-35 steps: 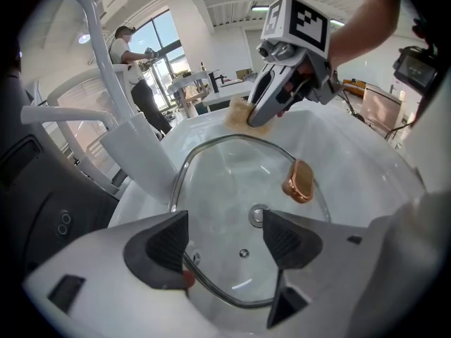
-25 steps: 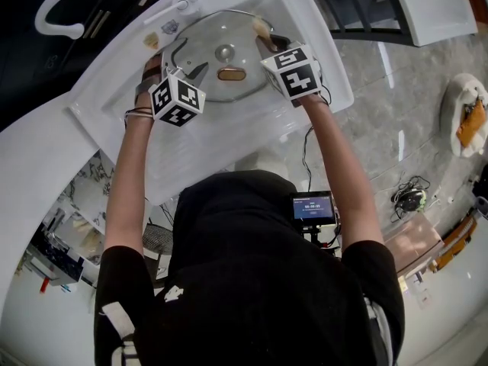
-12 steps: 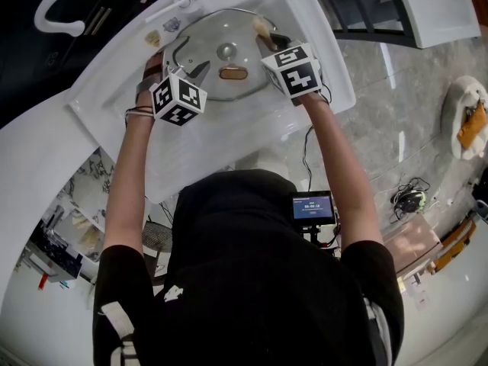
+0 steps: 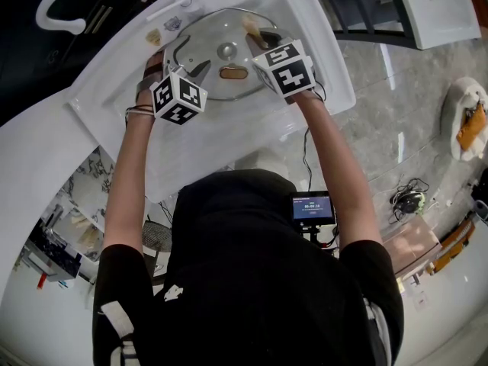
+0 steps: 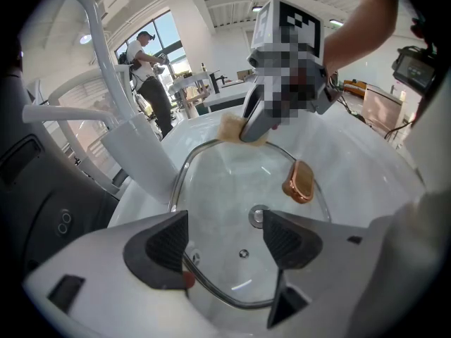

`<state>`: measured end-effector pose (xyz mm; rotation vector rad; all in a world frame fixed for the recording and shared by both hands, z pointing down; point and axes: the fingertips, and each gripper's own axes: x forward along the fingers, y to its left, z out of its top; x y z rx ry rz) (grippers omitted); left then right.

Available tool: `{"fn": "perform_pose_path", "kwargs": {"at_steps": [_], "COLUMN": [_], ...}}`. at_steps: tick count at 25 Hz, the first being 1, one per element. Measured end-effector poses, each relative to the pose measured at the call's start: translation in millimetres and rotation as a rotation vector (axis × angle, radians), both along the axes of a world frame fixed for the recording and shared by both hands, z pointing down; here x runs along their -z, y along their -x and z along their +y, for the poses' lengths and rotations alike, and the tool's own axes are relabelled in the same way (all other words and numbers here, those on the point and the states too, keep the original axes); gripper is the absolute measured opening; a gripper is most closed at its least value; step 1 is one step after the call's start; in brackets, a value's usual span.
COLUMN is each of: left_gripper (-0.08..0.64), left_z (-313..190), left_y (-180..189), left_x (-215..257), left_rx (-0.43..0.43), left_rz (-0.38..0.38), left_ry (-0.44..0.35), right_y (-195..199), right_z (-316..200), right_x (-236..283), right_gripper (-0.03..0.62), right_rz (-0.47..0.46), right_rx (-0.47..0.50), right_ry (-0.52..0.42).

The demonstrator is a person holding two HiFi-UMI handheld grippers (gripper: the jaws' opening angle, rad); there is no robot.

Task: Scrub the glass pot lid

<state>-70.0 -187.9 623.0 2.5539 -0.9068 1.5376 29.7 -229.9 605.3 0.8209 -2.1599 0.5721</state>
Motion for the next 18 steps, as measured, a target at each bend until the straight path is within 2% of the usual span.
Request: {"fn": "perform_pose_path", "kwargs": {"at_steps": [8,15,18], "left_gripper": [0.304,0.304,0.304], "left_z": [1,0,0], "left_y": [0,1,1], "left_x": [0,0,0], "left_rx": [0.002,0.001,0.0], "left_rz": [0.001,0.002,0.001], "left_ry": [-0.001,-0.005,-0.005], "right_y": [26,52,61], "right_z": [6,17,19], "right_x": [10,13,14], "right_gripper": [0.02,0.02,0.02], "right_rz": [-0.032,-0.021,-0.03], "right_rx": [0.034,0.143,0.161], "right_ry": [0.006,-0.017,-0.016]}}
